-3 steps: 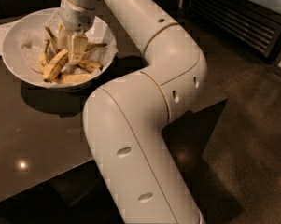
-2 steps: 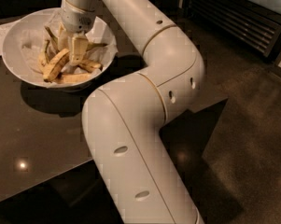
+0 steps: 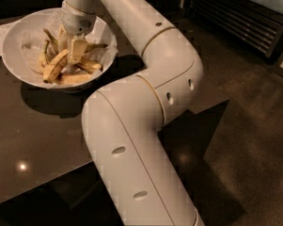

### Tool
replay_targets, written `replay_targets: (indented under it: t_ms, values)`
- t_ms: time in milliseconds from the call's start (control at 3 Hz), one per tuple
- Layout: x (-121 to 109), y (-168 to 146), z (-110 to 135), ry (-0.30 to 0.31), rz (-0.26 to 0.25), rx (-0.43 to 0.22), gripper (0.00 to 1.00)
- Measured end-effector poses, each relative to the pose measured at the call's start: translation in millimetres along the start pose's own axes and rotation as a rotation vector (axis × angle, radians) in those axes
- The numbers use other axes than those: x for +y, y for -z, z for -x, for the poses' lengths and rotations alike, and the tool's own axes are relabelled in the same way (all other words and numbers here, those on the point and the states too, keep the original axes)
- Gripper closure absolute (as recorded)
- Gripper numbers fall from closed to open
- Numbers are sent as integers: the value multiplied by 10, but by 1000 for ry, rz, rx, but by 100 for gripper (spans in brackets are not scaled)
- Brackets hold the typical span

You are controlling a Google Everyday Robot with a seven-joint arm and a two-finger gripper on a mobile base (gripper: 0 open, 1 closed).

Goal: Pick banana from white bowl

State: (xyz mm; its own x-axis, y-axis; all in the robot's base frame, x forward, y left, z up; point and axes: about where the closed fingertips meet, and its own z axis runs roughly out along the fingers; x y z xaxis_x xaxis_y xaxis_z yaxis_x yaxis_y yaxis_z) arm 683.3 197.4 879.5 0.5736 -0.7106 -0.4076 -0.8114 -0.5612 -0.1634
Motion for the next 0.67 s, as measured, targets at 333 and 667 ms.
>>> replay_targets:
  t_ms: [333,667]
  values:
    - [0,0,0,0,0,0,88]
    - [-1,0,0,0,0,0,100]
